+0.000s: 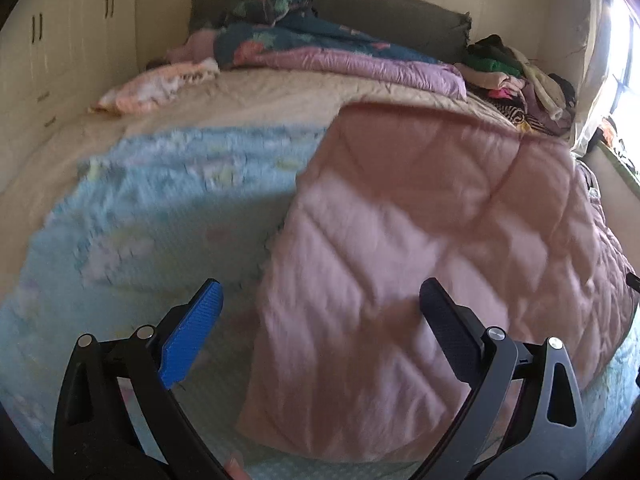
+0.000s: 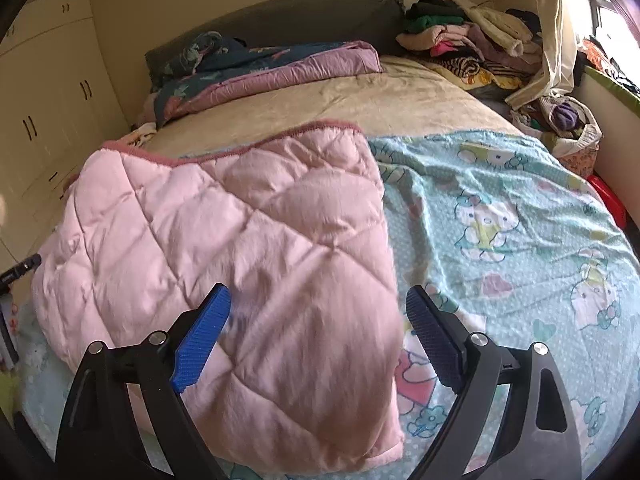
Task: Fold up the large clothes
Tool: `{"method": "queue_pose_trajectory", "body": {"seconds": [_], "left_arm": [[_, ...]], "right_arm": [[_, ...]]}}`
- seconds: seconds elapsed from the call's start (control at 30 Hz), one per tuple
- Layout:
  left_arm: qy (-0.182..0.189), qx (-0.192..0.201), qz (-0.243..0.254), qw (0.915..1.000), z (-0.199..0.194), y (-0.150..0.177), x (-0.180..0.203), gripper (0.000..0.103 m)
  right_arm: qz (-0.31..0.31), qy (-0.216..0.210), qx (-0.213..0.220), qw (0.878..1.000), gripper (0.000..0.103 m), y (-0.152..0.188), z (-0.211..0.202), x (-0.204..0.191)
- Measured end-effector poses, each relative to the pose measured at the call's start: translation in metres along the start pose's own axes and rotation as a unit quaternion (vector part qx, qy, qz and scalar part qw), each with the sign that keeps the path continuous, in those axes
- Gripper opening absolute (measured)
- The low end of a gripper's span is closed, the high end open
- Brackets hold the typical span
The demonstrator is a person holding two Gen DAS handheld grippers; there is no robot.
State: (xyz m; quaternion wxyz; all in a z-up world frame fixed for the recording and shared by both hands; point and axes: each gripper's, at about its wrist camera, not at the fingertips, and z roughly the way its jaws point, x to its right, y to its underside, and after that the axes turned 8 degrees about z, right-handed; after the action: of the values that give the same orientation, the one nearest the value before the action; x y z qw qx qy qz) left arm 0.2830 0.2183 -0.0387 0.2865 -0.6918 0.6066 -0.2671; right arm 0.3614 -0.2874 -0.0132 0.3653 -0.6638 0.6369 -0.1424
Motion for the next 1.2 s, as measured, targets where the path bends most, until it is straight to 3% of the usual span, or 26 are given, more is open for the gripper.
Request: {"method": "queue_pose_trajectory", "body": {"seconds": [0.1,0.13,0.17,0.2,0.23,0.27,0.33,0.4,0.6,0.77,1.2], "left_arm": [[0.026,-0.005,-0.034,0.9991,0.009,0.013,-0.005,0.092],[0.028,-0.003,-0.038,0.9989,0.010,0.014,-0.004,0.089],[0.029,-0.002,-0.038,0.9989,0.009,0.013,-0.003,0.083],[0.032,0.002,-0.033,0.9989,0.009,0.011,0.001,0.058],[0.025,0.003,-0.020,0.9995,0.008,0.007,0.007,0.042],[0.012,0.002,-0.004,0.9999,0.008,0.003,0.015,0.036],[0.003,0.006,0.014,0.9999,0.007,-0.006,0.025,0.017],[-0.011,0.013,0.017,0.9997,0.006,-0.020,0.028,0.012],[-0.026,0.018,0.003,0.9995,0.021,-0.056,0.027,0.012],[-0.043,-0.008,0.003,0.9991,0.053,-0.062,0.029,0.012],[-0.067,-0.032,0.003,0.9973,0.087,-0.060,0.035,0.016]], "right_arm": [[-0.007,0.002,0.000,1.000,0.088,0.008,0.003,-0.001],[-0.011,0.005,0.001,1.000,0.082,0.010,0.004,-0.001],[-0.016,0.005,0.004,1.000,0.063,0.012,0.005,-0.002],[-0.021,0.007,0.006,1.000,0.053,0.014,0.005,-0.004],[-0.025,0.014,0.013,1.000,0.040,0.013,0.003,-0.006],[-0.026,0.016,0.017,0.999,0.029,0.012,0.002,-0.008],[-0.028,0.021,0.028,0.999,0.023,0.005,-0.001,-0.011],[-0.032,0.028,0.041,0.998,0.021,-0.002,-0.004,-0.017],[-0.003,0.048,0.061,0.997,0.019,-0.040,0.008,-0.018],[0.027,0.056,0.041,0.997,0.018,-0.055,0.041,-0.010],[0.050,0.084,-0.001,0.995,0.018,-0.046,0.095,-0.003]]}}
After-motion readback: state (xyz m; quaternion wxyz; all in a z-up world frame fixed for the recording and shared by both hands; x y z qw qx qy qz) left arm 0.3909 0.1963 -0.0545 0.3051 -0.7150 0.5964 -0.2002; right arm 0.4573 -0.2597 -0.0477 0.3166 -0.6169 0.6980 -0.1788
